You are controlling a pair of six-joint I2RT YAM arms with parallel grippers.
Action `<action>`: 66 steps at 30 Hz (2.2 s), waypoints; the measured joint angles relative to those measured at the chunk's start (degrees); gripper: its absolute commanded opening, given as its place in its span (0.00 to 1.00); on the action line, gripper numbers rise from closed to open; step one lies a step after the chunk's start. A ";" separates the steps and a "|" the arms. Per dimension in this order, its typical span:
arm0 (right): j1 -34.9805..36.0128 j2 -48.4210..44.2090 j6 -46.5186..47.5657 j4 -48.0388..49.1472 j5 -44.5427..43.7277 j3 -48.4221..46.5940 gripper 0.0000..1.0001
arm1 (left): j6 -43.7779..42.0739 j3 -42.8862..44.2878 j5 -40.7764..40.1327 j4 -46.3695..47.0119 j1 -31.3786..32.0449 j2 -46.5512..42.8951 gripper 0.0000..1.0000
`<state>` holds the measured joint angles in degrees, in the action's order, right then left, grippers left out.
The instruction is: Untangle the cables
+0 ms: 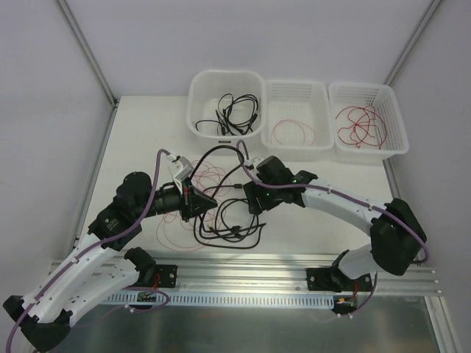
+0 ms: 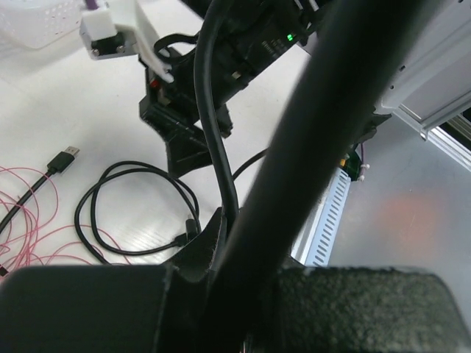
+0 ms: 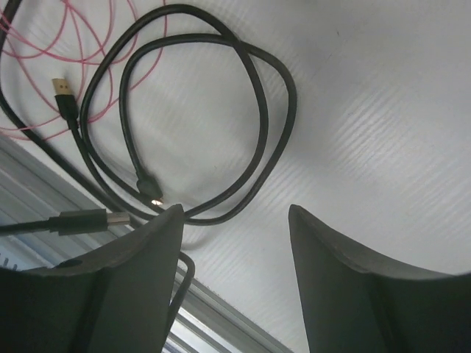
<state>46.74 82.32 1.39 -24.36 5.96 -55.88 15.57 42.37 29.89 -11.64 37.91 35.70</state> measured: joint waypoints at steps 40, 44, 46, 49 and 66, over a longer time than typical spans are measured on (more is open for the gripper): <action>-11.32 -25.46 1.97 -15.47 -32.61 -2.38 0.01 | 0.24 -1.62 -19.45 -4.07 -9.60 11.89 0.00; -11.69 -26.01 3.87 -17.55 -32.20 -10.16 0.01 | 0.90 0.26 -19.89 -5.55 -11.06 19.61 0.01; -11.69 -25.77 4.85 -17.51 -31.61 -14.53 0.01 | 1.44 0.94 -20.00 -6.43 -11.39 22.40 0.04; -11.72 -23.91 6.23 -17.20 -30.64 -20.39 0.01 | 2.03 1.42 -20.09 -7.37 -11.39 25.68 0.13; -16.41 11.41 9.18 5.88 -19.96 -46.07 0.01 | 4.02 2.08 -18.75 -13.31 -11.41 28.22 0.87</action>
<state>30.33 93.73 10.57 -18.48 -14.00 -101.95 19.59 44.45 11.14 -24.95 26.50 63.92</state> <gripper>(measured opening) 0.042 0.826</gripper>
